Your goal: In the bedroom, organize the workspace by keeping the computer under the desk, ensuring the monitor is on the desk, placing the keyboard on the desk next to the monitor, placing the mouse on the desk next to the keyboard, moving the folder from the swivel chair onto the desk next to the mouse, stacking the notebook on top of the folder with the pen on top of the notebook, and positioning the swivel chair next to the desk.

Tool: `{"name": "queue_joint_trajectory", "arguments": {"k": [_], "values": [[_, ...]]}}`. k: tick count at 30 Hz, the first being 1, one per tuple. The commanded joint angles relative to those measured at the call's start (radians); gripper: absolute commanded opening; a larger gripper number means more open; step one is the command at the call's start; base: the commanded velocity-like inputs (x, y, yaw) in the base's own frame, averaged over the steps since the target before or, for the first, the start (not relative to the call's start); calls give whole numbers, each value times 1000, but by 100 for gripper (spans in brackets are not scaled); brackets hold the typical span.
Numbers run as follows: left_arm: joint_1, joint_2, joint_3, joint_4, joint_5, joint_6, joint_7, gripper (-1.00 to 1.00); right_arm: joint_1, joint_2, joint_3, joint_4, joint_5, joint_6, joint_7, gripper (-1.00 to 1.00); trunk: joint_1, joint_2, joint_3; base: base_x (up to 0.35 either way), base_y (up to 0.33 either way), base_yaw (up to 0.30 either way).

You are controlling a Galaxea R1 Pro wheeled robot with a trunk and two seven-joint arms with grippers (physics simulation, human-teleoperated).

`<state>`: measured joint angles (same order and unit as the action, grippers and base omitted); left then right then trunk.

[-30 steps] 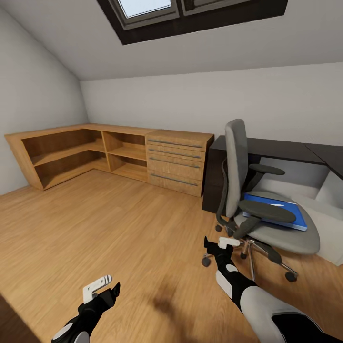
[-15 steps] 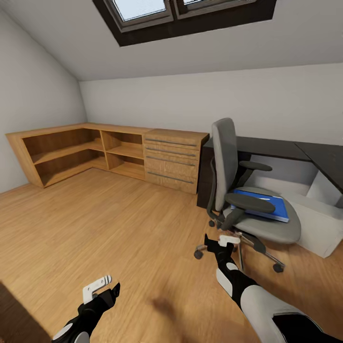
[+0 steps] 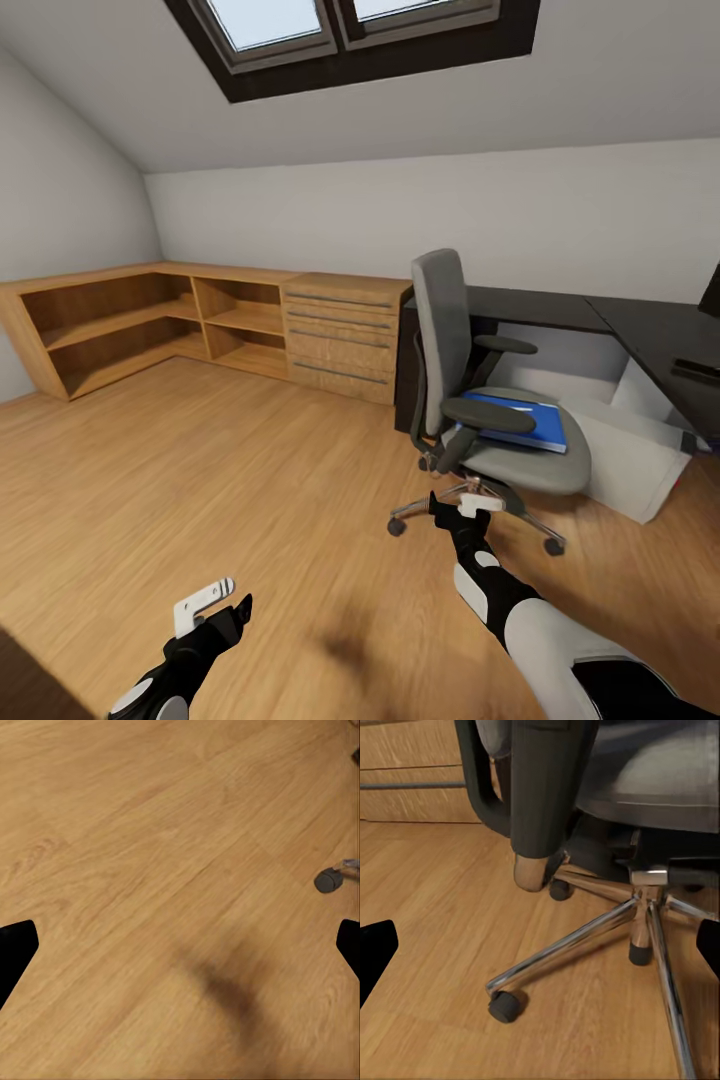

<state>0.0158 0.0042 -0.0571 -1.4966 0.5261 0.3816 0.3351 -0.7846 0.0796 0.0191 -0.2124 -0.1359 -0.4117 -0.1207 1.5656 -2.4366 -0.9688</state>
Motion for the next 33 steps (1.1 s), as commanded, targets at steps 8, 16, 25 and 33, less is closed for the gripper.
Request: {"name": "queue_joint_trajectory", "arguments": {"k": [8, 16, 25, 33], "values": [[0, 0, -1, -2, 10, 0, 9, 100, -1, 2, 3, 6, -8, -4, 1, 100, 0, 0, 8, -1, -1, -227], [0, 0, -1, -2, 10, 0, 9, 100, -1, 2, 2, 8, -8, -4, 1, 100, 0, 0, 16, 0, 0, -219], [1, 0, -2, -2, 9, 0, 10, 100, -1, 2, 2, 4, -8, -3, 0, 100, 0, 0, 18, 0, 0, -48], [0, 0, -3, -2, 9, -1, 10, 100, -1, 0, 1, 2, -8, -3, -9, 100, 0, 0, 20, 0, 0, -38]]}}
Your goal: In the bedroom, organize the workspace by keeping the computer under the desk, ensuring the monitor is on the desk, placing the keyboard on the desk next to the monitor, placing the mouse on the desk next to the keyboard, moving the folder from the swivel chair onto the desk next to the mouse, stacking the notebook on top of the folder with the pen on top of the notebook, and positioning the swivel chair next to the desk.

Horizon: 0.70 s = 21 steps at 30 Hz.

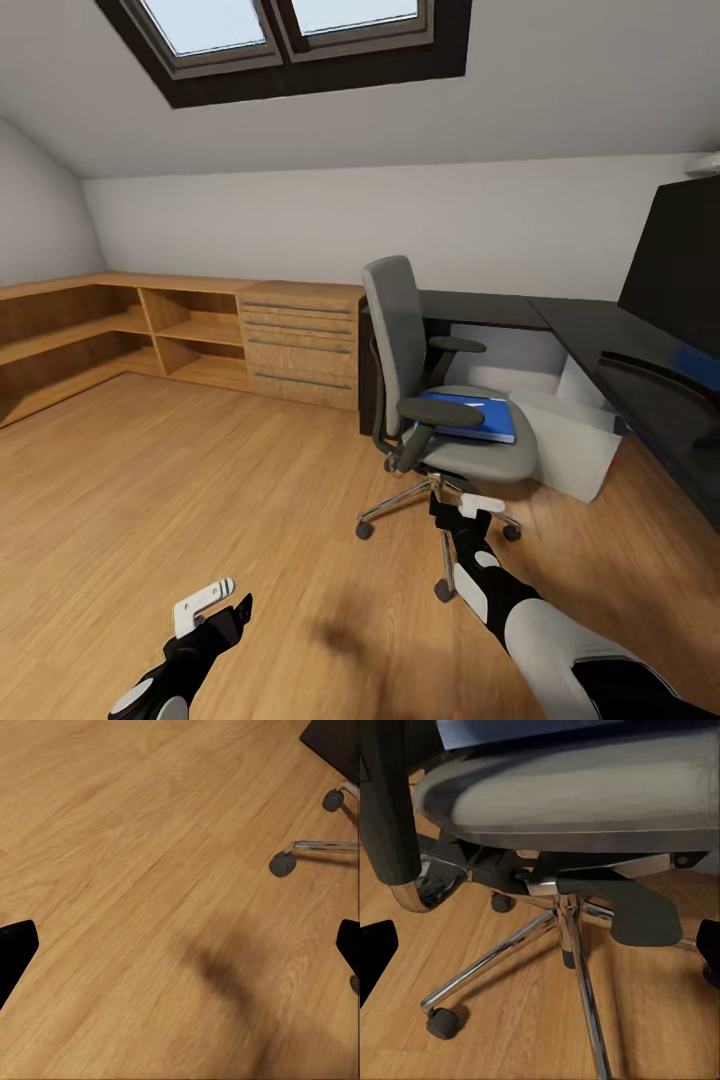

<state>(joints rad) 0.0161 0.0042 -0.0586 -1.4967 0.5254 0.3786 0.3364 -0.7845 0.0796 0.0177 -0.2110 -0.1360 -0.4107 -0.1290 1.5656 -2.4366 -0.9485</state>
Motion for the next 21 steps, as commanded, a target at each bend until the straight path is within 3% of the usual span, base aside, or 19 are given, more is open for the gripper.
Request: {"name": "queue_joint_trajectory", "arguments": {"k": [1, 21], "values": [[0, 0, -1, -2, 10, 2, 8, 100, 0, 0, 2, 1, -8, -4, -1, 100, 0, 0, 0, 0, 0, -182], [0, 2, 2, -4, 8, -1, 7, 100, 0, -4, 2, 1, -8, -5, -3, 100, 0, 0, 16, 0, 0, -252]]}}
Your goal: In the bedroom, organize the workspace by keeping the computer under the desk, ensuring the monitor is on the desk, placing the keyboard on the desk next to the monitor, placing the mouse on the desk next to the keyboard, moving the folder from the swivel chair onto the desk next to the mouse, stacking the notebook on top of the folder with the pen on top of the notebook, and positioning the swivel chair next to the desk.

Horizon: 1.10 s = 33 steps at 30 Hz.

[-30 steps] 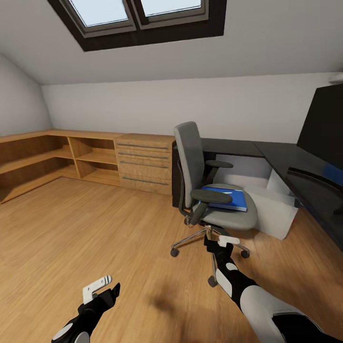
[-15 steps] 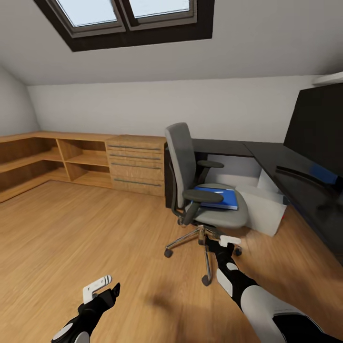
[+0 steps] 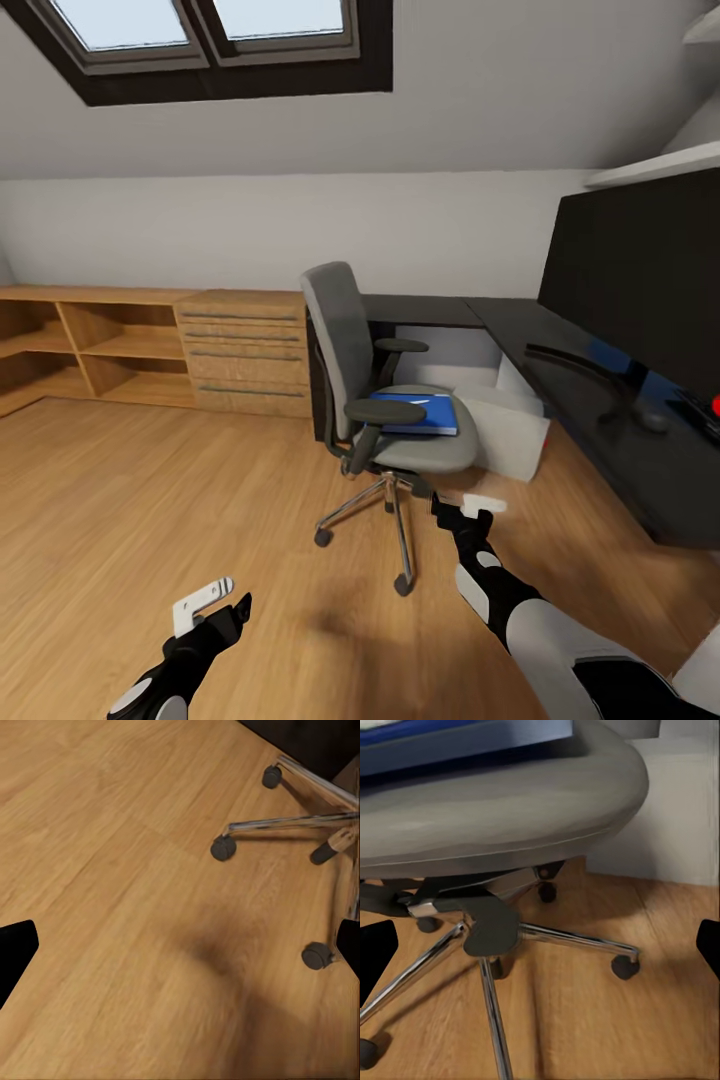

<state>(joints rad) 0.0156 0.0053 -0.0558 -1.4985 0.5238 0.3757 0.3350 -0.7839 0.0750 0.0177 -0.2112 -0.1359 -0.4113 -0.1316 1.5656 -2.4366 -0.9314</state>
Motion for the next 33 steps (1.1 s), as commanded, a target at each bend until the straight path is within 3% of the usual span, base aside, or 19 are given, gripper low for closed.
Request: {"name": "queue_joint_trajectory", "arguments": {"k": [1, 10, 21, 33], "values": [[0, 1, -1, -3, 10, 2, 9, 100, -1, 0, 2, 1, -8, -4, 0, 100, 0, 0, 0, 0, 0, -260], [0, -1, 49, -6, 11, 3, 9, 100, -1, 0, 2, 3, -8, -4, 0, 100, 0, 0, 7, 0, 0, -262], [0, -1, 55, -6, 11, 3, 9, 100, -1, 0, 2, 9, -8, -4, 1, 100, 0, 0, 14, 0, 0, -259], [0, -1, 56, -6, 10, 3, 9, 100, -1, 5, 4, 11, -9, -3, 1, 100, 0, 0, 15, 0, 0, -46]]}}
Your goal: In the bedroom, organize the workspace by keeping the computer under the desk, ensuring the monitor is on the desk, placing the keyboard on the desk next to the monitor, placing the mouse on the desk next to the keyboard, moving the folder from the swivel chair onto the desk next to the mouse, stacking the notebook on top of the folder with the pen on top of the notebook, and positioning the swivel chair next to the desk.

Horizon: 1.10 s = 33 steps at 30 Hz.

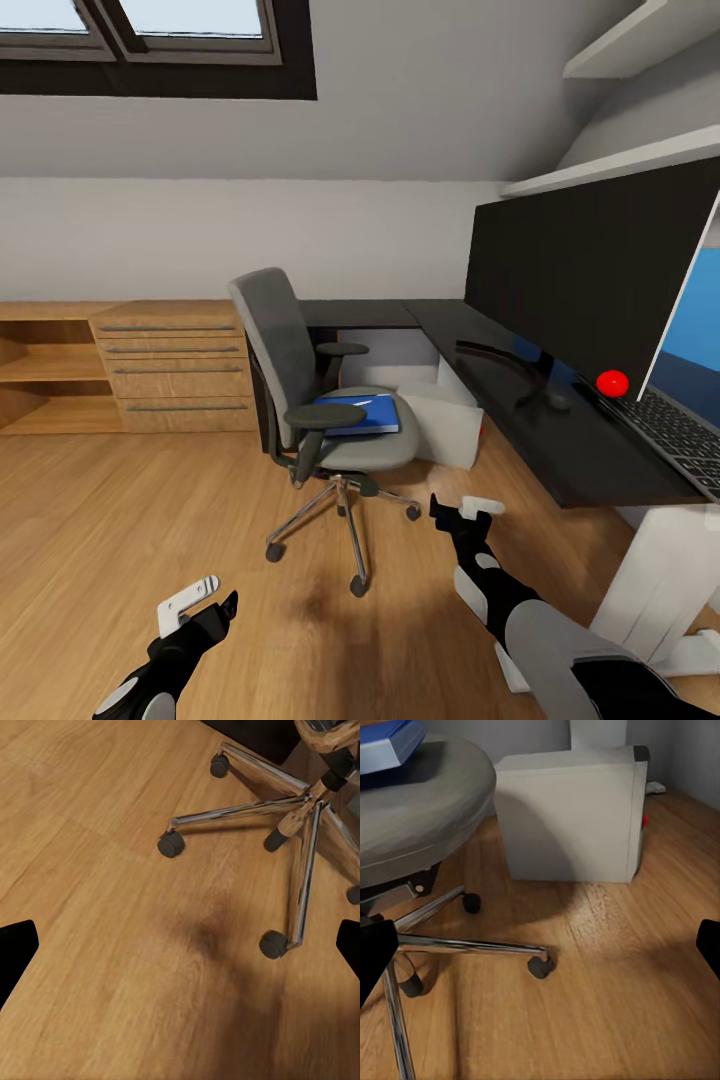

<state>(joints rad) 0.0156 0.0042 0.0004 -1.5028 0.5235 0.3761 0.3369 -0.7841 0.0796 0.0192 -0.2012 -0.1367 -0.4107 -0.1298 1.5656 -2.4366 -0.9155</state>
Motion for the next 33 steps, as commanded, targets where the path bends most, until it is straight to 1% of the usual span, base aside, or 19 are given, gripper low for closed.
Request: {"name": "queue_joint_trajectory", "arguments": {"k": [1, 20, 26, 31, 33], "values": [[0, 0, 0, -2, 10, 3, 7, 100, -1, 1, 3, 1, -8, -4, -1, 100, 0, 0, -1, 0, 0, -3], [0, 0, 0, -2, 10, 3, 7, 100, 0, 4, 5, 1, -10, -2, 4, 100, 0, 0, -1, 0, 0, 0], [0, 0, 0, -2, 11, 4, 7, 100, 0, 10, 6, 2, -7, 4, 8, 100, 0, 0, -1, 0, 0, 0], [0, 0, 0, -2, 10, 6, 7, 100, 0, 16, 5, -3, -14, 67, 26, 100, 0, 0, -1, 0, 0, 0], [0, 0, 0, -2, 10, 6, 7, 100, 0, 23, 1, -10, -26, 107, 36, 100, 0, 0, -1, 0, 0, 0]]}}
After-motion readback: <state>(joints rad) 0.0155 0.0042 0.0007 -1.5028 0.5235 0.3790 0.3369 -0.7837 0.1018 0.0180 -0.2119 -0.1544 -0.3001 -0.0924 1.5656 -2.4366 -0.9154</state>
